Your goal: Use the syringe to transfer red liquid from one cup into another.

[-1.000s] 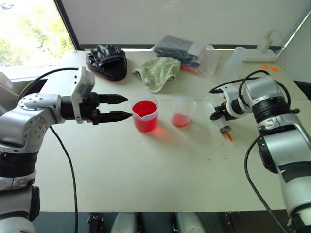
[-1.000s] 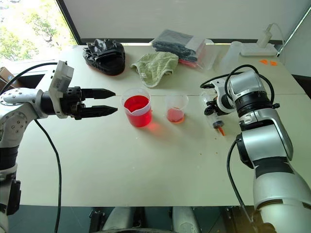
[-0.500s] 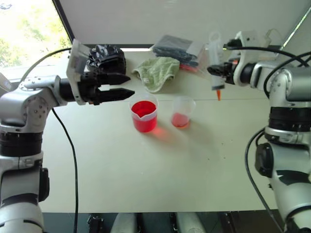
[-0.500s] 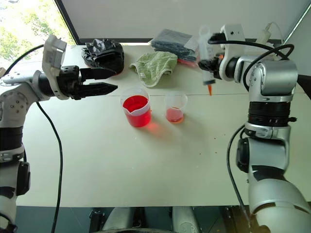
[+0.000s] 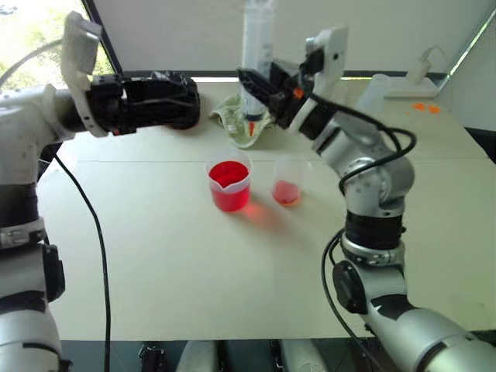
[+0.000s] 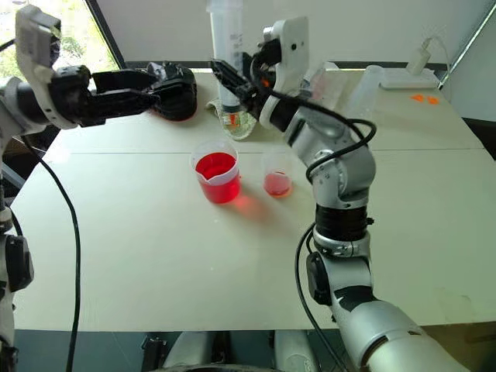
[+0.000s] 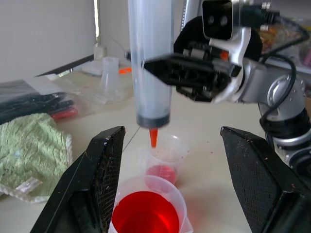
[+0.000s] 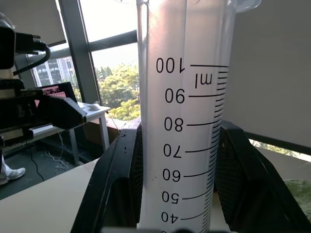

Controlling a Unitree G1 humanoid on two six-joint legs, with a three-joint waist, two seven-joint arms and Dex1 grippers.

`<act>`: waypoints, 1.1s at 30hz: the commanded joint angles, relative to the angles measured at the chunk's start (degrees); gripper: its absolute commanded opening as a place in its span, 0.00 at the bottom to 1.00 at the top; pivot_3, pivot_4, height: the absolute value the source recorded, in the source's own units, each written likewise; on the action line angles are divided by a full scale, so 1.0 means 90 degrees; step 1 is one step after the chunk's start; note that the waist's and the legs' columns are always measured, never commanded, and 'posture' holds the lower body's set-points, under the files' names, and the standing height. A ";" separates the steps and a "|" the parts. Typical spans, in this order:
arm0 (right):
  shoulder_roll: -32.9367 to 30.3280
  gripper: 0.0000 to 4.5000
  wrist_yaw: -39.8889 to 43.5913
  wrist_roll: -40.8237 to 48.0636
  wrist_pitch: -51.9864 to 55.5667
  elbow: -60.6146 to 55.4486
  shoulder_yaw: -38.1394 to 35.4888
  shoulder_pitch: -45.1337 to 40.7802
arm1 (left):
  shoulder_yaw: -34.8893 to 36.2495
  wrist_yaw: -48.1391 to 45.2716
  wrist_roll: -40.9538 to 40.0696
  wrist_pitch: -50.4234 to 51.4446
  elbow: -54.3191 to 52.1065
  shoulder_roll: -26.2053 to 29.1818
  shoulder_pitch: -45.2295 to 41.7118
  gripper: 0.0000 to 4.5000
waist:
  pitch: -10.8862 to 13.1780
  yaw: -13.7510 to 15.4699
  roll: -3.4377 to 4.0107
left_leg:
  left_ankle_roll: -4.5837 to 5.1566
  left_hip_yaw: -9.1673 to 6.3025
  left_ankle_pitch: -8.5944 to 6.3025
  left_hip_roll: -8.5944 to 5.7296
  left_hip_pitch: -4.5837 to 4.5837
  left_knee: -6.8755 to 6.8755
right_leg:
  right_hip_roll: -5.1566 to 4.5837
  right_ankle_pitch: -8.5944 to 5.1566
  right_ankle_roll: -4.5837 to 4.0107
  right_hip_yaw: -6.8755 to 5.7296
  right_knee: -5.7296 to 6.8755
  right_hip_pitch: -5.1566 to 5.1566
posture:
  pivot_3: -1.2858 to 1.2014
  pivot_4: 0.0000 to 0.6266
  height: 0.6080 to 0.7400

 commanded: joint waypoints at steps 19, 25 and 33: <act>0.0501 0.31 0.0356 -0.0966 -0.3064 0.1493 0.1221 0.0828 | 0.0303 0.0471 -0.0590 0.0620 -0.0808 0.0142 -0.0065 0.73 | 0.0000 0.0003 0.0000 | -0.0004 -0.0004 0.0002 0.0000 0.0001 0.0003 | 0.0000 0.0000 0.0000 -0.0001 -0.0001 0.0003 | 0.52 0.24 0.78; 0.0487 0.31 0.0315 -0.1120 -0.3326 0.1742 0.1245 0.1005 | 0.0282 0.0527 -0.0611 0.0600 -0.0940 0.0116 0.0050 0.73 | 0.0000 0.0006 0.0000 | -0.0004 -0.0004 0.0002 0.0000 0.0002 0.0004 | -0.0001 0.0000 0.0000 -0.0001 -0.0001 0.0003 | 0.52 0.24 0.78; 0.0427 0.31 0.0340 -0.1257 -0.3565 0.1964 0.1273 0.1198 | 0.0335 0.0599 -0.0734 0.0691 -0.1108 0.0138 0.0231 0.73 | 0.0000 0.0005 0.0000 | -0.0004 -0.0003 0.0002 0.0000 0.0002 0.0004 | -0.0001 0.0000 0.0000 0.0000 -0.0001 0.0004 | 0.52 0.24 0.78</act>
